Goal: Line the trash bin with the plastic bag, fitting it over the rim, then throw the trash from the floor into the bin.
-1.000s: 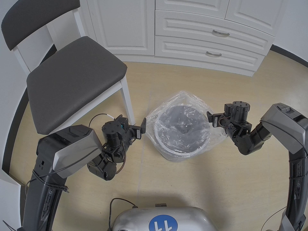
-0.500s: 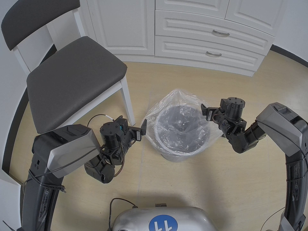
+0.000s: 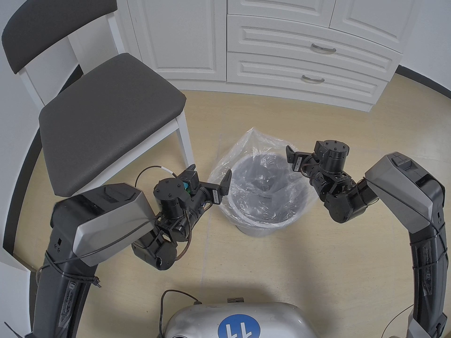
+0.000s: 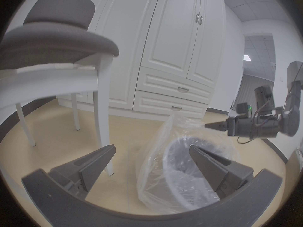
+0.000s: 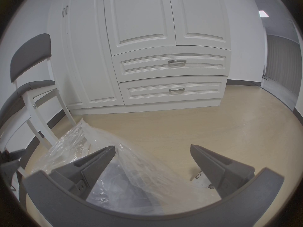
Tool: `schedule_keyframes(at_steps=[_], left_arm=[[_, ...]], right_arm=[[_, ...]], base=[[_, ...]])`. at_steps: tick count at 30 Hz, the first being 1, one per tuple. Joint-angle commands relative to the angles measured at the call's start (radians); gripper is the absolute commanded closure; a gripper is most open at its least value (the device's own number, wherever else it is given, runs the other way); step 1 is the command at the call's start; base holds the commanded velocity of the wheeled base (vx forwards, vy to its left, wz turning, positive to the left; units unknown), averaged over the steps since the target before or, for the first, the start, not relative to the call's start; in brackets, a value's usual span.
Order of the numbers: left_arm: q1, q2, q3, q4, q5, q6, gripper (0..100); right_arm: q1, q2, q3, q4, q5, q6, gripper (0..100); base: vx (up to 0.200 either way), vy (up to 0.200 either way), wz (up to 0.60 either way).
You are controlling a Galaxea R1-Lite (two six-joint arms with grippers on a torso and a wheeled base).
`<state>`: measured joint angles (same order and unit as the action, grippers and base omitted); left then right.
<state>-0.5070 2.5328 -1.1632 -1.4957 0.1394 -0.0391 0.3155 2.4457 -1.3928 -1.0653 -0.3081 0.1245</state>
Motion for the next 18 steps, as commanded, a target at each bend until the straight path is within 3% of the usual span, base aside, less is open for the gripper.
schedule_keyframes(at_steps=[1, 18], left_arm=[[0.047, 0.121, -0.127, 0.057, 0.006, -0.011, 0], [0.084, 0.179, -0.32, 0.117, 0.06, -0.047, 0]], right_arm=[[-0.018, 0.015, -0.031, -0.001, -0.002, 0.001, 0], [-0.064, 0.165, -0.209, 0.01, 0.0, 0.004, 0]], base=[[0.0, 0.0, 0.0], [0.0, 0.0, 0.0]])
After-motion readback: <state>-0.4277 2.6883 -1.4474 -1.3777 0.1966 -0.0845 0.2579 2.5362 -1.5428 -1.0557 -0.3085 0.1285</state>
